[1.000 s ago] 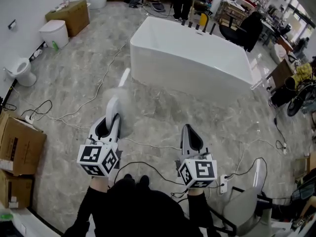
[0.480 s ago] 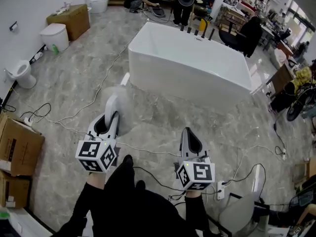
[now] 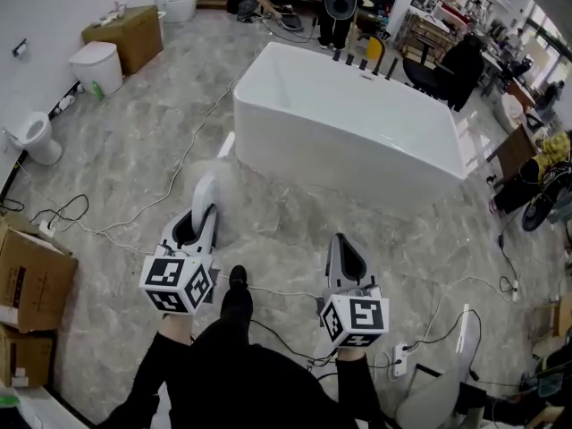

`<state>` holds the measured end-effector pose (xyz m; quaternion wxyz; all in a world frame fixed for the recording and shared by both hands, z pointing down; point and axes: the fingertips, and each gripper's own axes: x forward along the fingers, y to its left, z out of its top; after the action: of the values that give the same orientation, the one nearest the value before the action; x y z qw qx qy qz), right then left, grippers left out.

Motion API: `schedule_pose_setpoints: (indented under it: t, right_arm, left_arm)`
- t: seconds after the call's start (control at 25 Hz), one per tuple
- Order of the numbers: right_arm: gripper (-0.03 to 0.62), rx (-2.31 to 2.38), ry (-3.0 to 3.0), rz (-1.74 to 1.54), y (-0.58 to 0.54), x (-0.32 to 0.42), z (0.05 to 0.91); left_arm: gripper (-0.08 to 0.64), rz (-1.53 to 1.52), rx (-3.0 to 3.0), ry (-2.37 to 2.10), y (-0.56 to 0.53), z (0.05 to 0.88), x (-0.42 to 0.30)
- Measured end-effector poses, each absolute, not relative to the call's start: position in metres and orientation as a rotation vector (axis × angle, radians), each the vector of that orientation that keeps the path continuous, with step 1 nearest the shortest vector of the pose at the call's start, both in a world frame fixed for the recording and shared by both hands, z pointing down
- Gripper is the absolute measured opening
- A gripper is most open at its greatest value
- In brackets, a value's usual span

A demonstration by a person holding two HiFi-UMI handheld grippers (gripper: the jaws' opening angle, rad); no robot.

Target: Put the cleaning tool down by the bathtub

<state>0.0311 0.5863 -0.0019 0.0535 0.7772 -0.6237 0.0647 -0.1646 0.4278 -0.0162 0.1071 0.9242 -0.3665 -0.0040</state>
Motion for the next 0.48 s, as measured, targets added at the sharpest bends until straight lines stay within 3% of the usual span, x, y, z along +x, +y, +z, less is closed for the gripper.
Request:
schedule_pose_setpoints:
  t: [0.48]
  right_arm:
    - [-0.002, 2.322, -1.894, 0.195, 0.39, 0.069, -0.004]
  left_arm:
    - [0.094, 0.015, 2.669, -1.121, 0.234, -0.007, -0.136]
